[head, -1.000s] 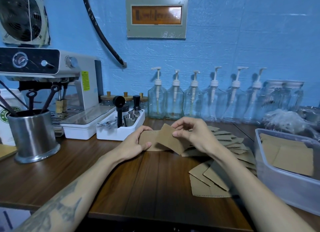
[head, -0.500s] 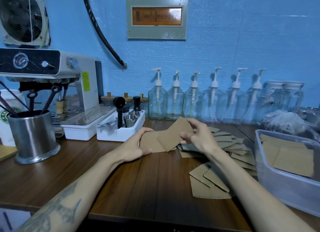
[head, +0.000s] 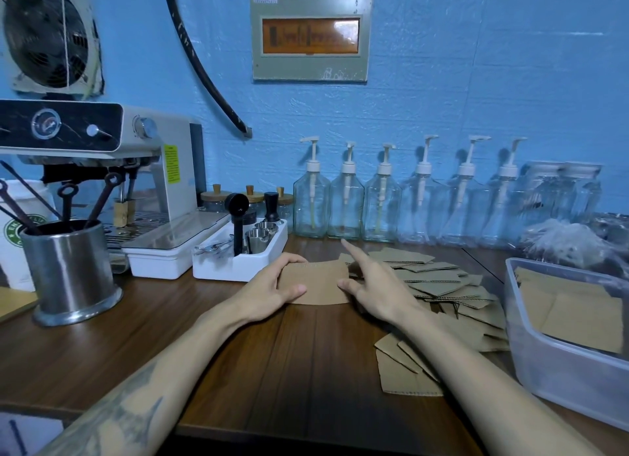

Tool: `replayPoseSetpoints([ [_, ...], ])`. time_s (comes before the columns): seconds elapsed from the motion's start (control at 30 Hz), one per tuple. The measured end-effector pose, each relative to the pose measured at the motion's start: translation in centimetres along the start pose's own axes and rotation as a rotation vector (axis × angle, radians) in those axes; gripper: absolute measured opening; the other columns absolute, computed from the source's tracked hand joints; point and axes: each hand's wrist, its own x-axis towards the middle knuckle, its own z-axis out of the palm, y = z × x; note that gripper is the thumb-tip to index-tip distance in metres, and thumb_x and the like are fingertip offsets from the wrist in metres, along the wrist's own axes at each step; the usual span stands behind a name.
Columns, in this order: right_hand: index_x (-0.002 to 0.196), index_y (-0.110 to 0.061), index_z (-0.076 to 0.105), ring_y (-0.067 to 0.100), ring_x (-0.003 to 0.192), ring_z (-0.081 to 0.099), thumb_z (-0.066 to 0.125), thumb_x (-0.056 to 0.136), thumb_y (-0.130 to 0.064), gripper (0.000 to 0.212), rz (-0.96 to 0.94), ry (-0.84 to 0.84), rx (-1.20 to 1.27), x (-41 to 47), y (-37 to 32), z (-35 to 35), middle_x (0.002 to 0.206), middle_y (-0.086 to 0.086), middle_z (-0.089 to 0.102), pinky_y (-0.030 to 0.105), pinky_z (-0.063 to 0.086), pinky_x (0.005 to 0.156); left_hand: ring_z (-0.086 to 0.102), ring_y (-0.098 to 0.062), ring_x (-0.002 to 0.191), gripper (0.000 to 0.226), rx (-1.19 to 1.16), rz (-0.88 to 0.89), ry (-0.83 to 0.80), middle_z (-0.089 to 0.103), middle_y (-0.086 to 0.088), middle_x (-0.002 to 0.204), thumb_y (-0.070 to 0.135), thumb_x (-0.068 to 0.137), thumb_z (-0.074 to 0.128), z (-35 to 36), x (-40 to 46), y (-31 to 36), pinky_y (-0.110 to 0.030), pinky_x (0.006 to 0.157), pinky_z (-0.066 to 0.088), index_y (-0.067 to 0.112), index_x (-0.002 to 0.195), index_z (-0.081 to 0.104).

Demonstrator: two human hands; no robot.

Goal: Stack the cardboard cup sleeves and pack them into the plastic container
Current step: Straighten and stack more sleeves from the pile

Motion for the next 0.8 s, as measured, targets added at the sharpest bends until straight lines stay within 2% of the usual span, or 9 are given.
replayPoseSetpoints([
  [0.03,0.154,-0.036,0.02,0.026,0.129,0.048,0.06,0.094,-0.039,0.072,-0.047,-0.007,-0.033,0.1,0.1,0.1,0.138,0.003,0.056,0.043,0.039,0.106,0.062,-0.009,0.105,0.041,-0.001,0.011,-0.002,0.059,0.008,0.12,0.019,0.092,0.068,0.0,0.0,0.0,-0.023,0.087,0.053,0.035,0.126,0.051],
  [0.07,0.155,-0.037,0.017,0.025,0.133,0.043,0.057,0.095,-0.039,0.072,-0.09,-0.024,-0.072,0.1,0.0,0.2,0.143,0.003,0.051,0.044,0.036,0.109,0.062,-0.005,0.106,0.046,-0.004,0.021,-0.003,0.058,0.011,0.124,0.019,0.092,0.069,0.0,0.0,0.0,-0.02,0.088,0.052,0.037,0.13,0.049],
  [0.13,0.155,-0.033,0.022,0.024,0.14,0.034,0.055,0.097,-0.038,0.066,-0.125,-0.058,-0.137,0.3,0.3,0.6,0.148,0.003,0.045,0.042,0.032,0.113,0.06,0.0,0.11,0.056,-0.007,0.033,-0.004,0.054,0.018,0.131,0.019,0.091,0.069,0.0,0.0,0.1,-0.016,0.091,0.05,0.041,0.137,0.045],
  [0.2,0.153,-0.031,0.027,0.024,0.14,0.035,0.055,0.098,-0.035,0.062,-0.123,-0.07,-0.118,0.3,0.3,0.7,0.147,0.004,0.046,0.038,0.034,0.111,0.059,0.001,0.112,0.06,-0.008,0.028,-0.008,0.054,0.019,0.132,0.021,0.091,0.07,0.1,0.0,0.0,-0.016,0.093,0.049,0.044,0.14,0.042],
  [0.37,0.148,-0.032,0.039,0.026,0.129,0.048,0.059,0.095,-0.032,0.057,-0.143,-0.022,-0.073,0.3,0.2,0.5,0.137,0.002,0.057,0.038,0.043,0.103,0.061,-0.011,0.109,0.044,0.029,0.018,-0.018,0.06,0.008,0.121,0.022,0.092,0.069,0.1,0.0,-0.3,-0.031,0.093,0.053,0.038,0.129,0.05],
  [0.5,0.145,-0.033,0.045,0.025,0.13,0.048,0.063,0.092,-0.031,0.055,-0.134,-0.013,-0.045,0.3,0.2,0.4,0.137,0.003,0.058,0.039,0.043,0.103,0.062,-0.014,0.106,0.038,-0.003,0.023,0.007,0.063,0.007,0.115,0.017,0.09,0.071,0.1,0.1,-0.2,-0.028,0.089,0.054,0.034,0.12,0.055],
  [0.8,0.133,-0.032,0.055,0.016,0.13,0.048,0.071,0.087,-0.027,0.049,-0.137,0.009,0.037,0.1,0.2,-0.2,0.138,-0.006,0.057,0.036,0.04,0.105,0.062,-0.011,0.1,0.037,-0.005,0.023,0.013,0.064,0.006,0.11,0.017,0.087,0.074,0.1,0.1,-0.3,-0.025,0.085,0.054,0.036,0.115,0.058],
])
